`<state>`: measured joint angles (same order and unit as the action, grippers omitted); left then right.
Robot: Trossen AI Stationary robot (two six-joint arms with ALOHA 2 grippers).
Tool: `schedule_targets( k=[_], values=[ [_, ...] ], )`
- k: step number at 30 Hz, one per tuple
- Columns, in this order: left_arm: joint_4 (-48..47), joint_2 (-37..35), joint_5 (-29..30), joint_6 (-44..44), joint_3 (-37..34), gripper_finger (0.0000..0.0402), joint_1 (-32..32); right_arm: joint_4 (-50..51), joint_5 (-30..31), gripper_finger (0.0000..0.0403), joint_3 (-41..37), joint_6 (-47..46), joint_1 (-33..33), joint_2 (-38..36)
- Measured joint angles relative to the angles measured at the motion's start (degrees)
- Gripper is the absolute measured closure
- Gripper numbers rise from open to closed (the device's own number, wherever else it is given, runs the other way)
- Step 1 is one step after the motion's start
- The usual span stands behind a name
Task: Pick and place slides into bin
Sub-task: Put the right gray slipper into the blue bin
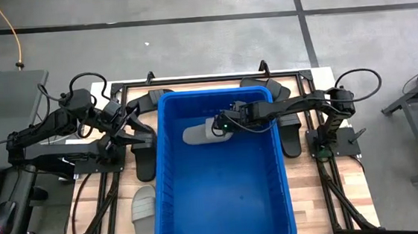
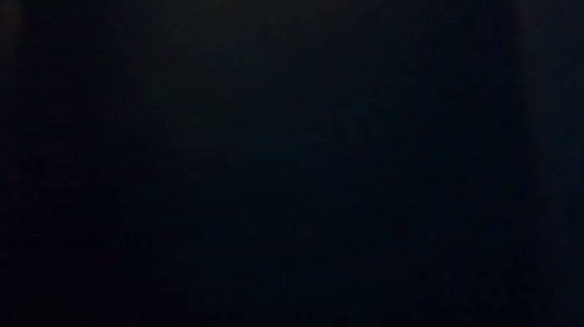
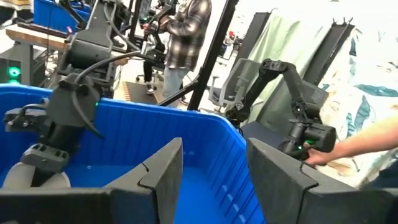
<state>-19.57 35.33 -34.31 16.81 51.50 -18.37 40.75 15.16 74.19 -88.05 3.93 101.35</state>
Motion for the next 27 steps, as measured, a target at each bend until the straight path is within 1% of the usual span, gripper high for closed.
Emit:
schedule_targets(
  k=[6,10,13,19,27],
  values=[
    [0.0,0.0,-1.3,0.0,0.0,0.0234,0.0,-0.4,-0.9,0.0401,0.0,4.3,1.5,0.3],
    [-0.1,0.0,-1.3,0.0,0.0,0.0234,0.0,-2.2,-0.8,0.0387,0.0,4.8,2.1,0.8],
    [-0.1,0.0,-1.5,0.0,0.0,0.0234,0.0,-2.4,-2.8,0.0374,0.0,5.1,2.8,1.8],
    [-0.1,0.0,-2.8,0.0,0.0,0.0234,0.0,-2.7,-7.9,0.0337,0.0,6.7,3.2,4.6],
    [-0.1,0.0,-2.8,-0.1,0.0,0.0234,0.0,-2.3,-9.8,0.0272,0.0,7.9,3.9,5.7]
  ],
)
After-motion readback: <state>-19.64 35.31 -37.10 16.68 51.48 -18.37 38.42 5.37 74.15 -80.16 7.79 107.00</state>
